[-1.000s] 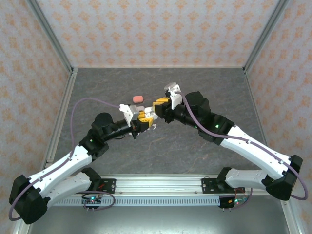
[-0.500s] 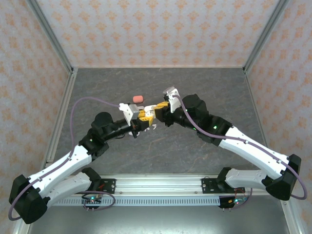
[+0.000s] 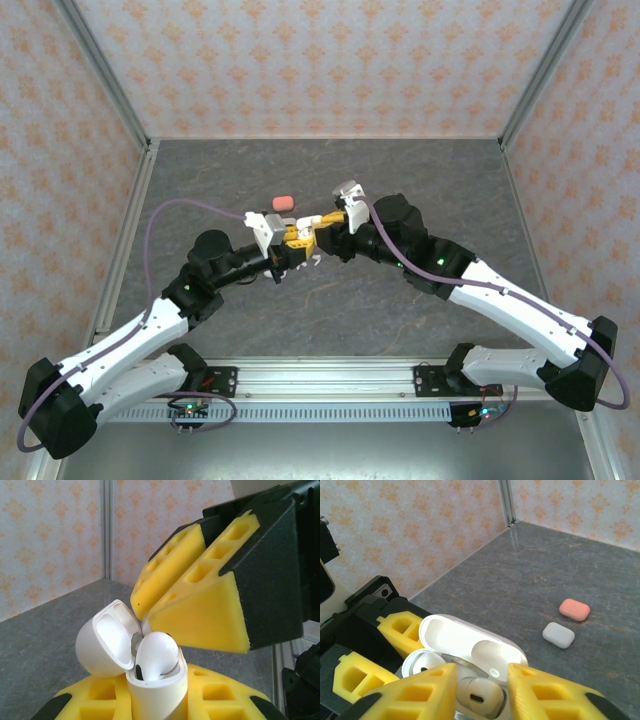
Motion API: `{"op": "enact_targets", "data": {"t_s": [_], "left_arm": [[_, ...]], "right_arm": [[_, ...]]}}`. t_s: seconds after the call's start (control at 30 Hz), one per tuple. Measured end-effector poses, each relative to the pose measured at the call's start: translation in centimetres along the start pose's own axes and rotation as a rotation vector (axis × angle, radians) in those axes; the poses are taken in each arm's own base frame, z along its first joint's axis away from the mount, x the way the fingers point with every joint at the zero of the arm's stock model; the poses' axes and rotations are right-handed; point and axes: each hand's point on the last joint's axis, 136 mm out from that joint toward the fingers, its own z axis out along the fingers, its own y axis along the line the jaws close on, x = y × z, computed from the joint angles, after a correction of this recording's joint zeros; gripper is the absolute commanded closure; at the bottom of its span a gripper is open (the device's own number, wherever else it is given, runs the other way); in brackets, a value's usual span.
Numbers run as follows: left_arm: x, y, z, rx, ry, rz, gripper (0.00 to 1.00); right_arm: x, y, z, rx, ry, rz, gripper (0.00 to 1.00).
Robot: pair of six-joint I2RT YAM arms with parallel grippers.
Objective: Insert wireless bluetooth earbuds into charging case
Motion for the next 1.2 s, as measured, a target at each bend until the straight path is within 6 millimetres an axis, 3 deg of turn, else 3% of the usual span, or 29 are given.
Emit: {"op": "enact_targets", "data": {"t_s": [0.2, 0.4, 0.5, 0.73, 0.97, 1.2], "left_arm": [[0.0, 0.0, 0.0, 0.0, -0.001, 0.0, 1.0], [-0.3, 0.0, 0.0, 0.002, -0.011, 0.005, 1.0], [-0.4, -0.1, 0.0, 0.004, -0.017, 0.008, 1.0], [-0.8, -0.8, 0.0, 0.042, -0.032, 0.015, 1.0], [-1.4, -1.6, -0.2, 0.078, -0.053, 0.028, 1.0], [-1.4, -2.2, -0.2, 0.099, -0.052, 0.029, 1.0]], "right_arm": [[-0.1, 0.0, -0.4, 0.005, 0.014, 0.016, 0.47], [-2.9, 0.3, -2.6, 0.005, -0.056, 0.023, 0.39], [-4.4, -0.4, -4.0, 0.02, -0.101, 0.049, 0.33], [-4.5, -2.5, -4.4, -0.023, -0.107, 0.184, 0.01], [-2.0, 0.0, -1.9, -0.226, 0.005, 0.266, 0.01], [-1.7, 1.7, -0.5, -0.359, 0.048, 0.317, 0.01]]}}
